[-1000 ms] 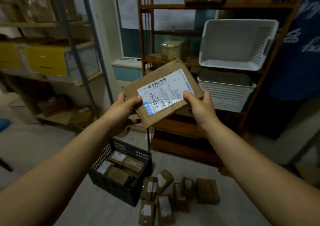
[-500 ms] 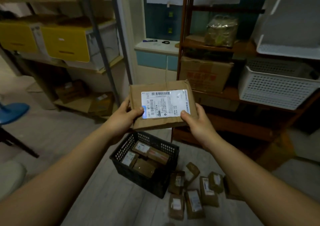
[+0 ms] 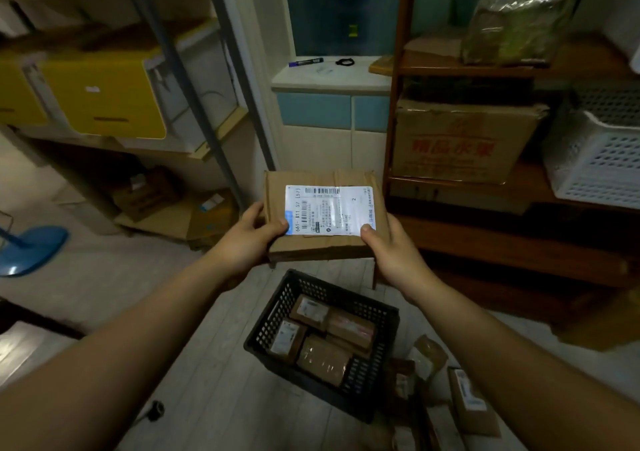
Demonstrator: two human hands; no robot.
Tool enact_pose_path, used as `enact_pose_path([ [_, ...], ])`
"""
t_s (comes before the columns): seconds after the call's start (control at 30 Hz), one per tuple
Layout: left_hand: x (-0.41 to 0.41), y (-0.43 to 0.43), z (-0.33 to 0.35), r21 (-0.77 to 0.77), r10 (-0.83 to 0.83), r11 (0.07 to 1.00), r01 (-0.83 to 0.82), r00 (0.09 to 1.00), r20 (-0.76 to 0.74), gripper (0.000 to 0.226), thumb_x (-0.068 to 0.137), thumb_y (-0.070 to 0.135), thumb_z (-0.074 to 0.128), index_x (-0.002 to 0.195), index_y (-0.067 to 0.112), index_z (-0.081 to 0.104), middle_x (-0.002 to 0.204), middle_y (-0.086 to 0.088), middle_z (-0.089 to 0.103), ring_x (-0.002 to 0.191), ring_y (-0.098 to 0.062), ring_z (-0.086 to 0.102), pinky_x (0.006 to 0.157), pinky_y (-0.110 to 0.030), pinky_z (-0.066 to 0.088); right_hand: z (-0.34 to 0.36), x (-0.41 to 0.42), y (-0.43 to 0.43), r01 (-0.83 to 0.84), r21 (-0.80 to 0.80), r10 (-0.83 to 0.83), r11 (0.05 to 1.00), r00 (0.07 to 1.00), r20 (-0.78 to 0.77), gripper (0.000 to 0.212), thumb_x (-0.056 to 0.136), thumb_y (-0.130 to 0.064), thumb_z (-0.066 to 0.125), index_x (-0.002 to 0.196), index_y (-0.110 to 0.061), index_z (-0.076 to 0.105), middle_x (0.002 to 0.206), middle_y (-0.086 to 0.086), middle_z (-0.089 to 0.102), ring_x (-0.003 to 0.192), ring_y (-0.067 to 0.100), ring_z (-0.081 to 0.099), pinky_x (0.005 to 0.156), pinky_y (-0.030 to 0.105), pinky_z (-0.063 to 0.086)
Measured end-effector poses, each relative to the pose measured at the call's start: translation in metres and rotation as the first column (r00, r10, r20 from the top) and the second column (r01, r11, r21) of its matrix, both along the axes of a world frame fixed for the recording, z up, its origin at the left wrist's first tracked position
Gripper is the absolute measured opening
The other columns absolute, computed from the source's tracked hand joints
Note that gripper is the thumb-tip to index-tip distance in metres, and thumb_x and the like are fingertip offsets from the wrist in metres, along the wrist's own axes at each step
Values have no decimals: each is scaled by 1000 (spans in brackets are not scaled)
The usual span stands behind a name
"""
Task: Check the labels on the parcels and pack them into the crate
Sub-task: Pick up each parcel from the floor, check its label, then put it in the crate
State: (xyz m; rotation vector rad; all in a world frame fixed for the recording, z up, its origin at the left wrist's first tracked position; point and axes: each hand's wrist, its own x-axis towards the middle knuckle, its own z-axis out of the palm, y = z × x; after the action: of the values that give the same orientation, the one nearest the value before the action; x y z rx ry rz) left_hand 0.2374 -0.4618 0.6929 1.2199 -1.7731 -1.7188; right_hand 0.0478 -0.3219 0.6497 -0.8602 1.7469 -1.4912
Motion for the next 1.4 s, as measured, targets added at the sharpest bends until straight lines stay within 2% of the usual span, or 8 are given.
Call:
enact_pose_path([
  [0.37, -37, -124, -68, -8, -203, 978, 208, 961, 187, 48, 92, 38, 54, 137, 33, 36, 111, 5, 60, 93, -22, 63, 74, -42, 56, -50, 15, -74, 96, 154, -75, 983, 988, -133, 101, 70, -28, 77, 145, -41, 11, 141, -5, 40, 133, 16, 33, 103, 51, 39],
  [0.63, -12, -223, -153, -101, -537, 832, 545, 838, 102, 64, 75, 5, 75, 111, 47, 43, 98, 31, 65, 98, 7, 61, 66, -10, 51, -123, 61, -151, 114, 210, -106, 971, 993, -50, 85, 80, -25, 71, 138, -55, 16, 129, -32, 49, 124, -4, 45, 93, 17, 46],
  [0.7, -8, -236, -188, -79, -589, 797, 598, 800, 112, 70, 71, 10, 80, 105, 59, 43, 100, 45, 56, 95, 19, 55, 63, -2, 46, -156, 64, -166, 112, 255, -110, 960, 994, -21, 80, 83, -20, 69, 137, -54, 21, 129, -29, 51, 124, -2, 46, 97, 26, 47],
  [0.83, -6, -253, -291, -9, -580, 807, 591, 795, 180, 65, 66, 26, 84, 109, 59, 47, 111, 23, 62, 104, 7, 58, 79, -17, 54, -249, 61, -188, 102, 361, -96, 927, 995, -35, 74, 82, -19, 70, 141, -37, 28, 133, -14, 52, 125, 3, 46, 104, 40, 43],
  [0.93, -6, -258, -381, 1, -541, 829, 560, 801, 258, 65, 66, 35, 83, 119, 39, 47, 114, 12, 60, 106, -7, 60, 89, -35, 53, -335, 58, -198, 68, 432, -59, 899, 998, -34, 72, 84, -23, 69, 140, -37, 27, 131, -15, 49, 124, 3, 44, 100, 25, 42],
  [1.03, -6, -258, -464, -15, -496, 836, 549, 767, 408, 72, 69, 40, 79, 130, 34, 40, 108, 22, 48, 102, -5, 53, 83, -21, 49, -422, 59, -202, 62, 485, -50, 872, 998, -39, 71, 84, -25, 69, 141, -31, 27, 132, -7, 50, 122, 7, 48, 99, 28, 44],
  [1.2, -5, -253, -584, 4, -438, 847, 532, 693, 572, 94, 74, 41, 75, 147, 29, 18, 140, -8, 33, 121, -26, 45, 100, -37, 39, -542, 60, -210, 34, 553, -19, 833, 999, -32, 79, 85, -23, 68, 146, -22, 18, 136, -1, 50, 121, 13, 50, 101, 36, 44],
  [1.4, -16, -254, -675, -66, -354, 850, 523, 658, 664, 58, 89, 27, 60, 140, 16, 36, 145, -12, 34, 123, -29, 43, 101, -37, 37, -635, 58, -230, 38, 583, -37, 811, 999, -14, 78, 86, -22, 67, 146, -23, 17, 138, 2, 48, 122, 19, 50, 99, 36, 45],
])
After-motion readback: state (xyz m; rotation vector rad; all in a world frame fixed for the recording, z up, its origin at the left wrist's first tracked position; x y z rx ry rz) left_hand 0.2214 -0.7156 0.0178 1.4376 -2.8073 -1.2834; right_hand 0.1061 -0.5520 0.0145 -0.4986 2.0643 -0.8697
